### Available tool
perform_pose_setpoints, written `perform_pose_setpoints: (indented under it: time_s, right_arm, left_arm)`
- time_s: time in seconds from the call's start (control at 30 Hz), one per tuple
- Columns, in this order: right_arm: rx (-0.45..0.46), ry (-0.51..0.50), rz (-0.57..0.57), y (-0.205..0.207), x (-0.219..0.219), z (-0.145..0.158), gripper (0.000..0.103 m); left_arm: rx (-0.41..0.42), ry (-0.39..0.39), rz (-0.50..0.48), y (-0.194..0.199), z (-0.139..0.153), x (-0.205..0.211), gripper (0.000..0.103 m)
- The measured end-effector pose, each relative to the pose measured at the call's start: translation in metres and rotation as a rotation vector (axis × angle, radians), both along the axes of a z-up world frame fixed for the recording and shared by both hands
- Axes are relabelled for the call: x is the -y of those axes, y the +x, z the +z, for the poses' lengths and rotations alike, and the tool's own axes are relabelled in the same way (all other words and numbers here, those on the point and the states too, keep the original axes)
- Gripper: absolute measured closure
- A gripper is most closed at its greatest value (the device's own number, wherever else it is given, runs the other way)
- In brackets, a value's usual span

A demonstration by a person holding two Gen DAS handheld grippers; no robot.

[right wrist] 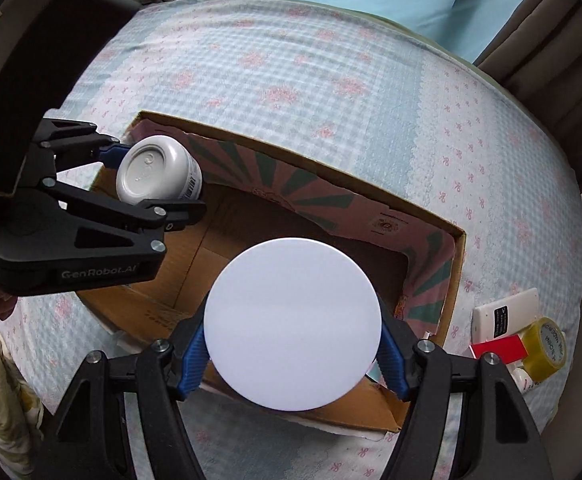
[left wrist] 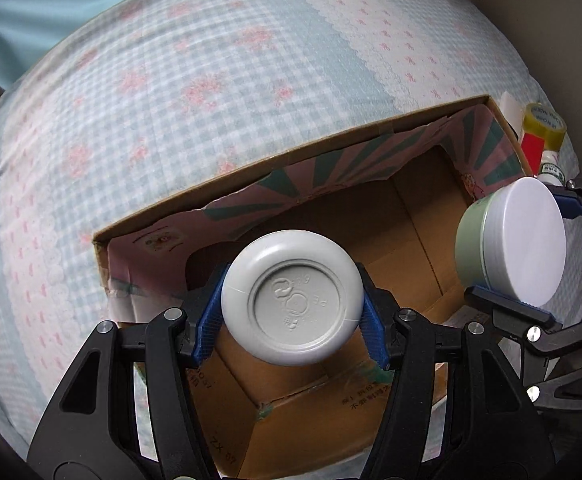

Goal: Organize rigid objects
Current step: 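Carry the grey lid and white container into the cardboard box and release both, then lift both tools away from the box toward the remaining items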

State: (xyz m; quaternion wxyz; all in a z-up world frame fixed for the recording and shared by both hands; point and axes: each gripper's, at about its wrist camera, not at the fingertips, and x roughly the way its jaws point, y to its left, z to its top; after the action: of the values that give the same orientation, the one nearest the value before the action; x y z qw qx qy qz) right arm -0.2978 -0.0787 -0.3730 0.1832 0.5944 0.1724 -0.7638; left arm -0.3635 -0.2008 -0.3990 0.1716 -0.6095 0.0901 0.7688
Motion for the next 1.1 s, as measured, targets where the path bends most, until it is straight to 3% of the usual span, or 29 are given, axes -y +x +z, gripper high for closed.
perform_pose_setpoints:
  time_s: [0.23, 0.47, 0.5, 0.53, 0.6, 0.77, 0.87, 1.1]
  right_arm:
    - [0.074, 0.021, 0.041, -0.010, -0.005, -0.041, 0.037]
    - [0.082, -0.005, 0.040, -0.014, -0.005, -0.046, 0.036]
    - [0.087, -0.009, 0.043, -0.016, -0.004, -0.047, 0.036]
    - [0.104, -0.007, 0.040, -0.017, -0.005, -0.047, 0.029]
    - [0.143, 0.017, 0.041, -0.017, -0.005, -0.047, 0.000]
    - [0.116, -0.024, 0.007, -0.010, -0.023, -0.029, 0.000]
    - [0.085, 0.002, 0.003, -0.005, -0.026, -0.019, 0.000]
    - [0.080, 0.014, -0.009, -0.007, -0.021, -0.003, 0.000]
  left_arm:
    - [0.053, -0.012, -0.049, -0.006, -0.029, -0.010, 0.048]
    - [0.083, -0.031, -0.062, -0.008, -0.037, -0.015, 0.045]
    - [0.079, -0.026, -0.056, -0.009, -0.034, -0.015, 0.019]
    - [0.068, -0.017, -0.047, -0.010, -0.029, -0.014, 0.000]
    - [0.040, 0.012, -0.023, -0.013, -0.021, -0.011, 0.000]
    - [0.042, 0.021, 0.000, -0.015, -0.014, -0.002, 0.000]
    - [0.043, 0.023, 0.007, -0.015, -0.007, -0.001, 0.000]
    - [-0.010, 0.009, 0.022, -0.003, 0.037, 0.009, 0.000]
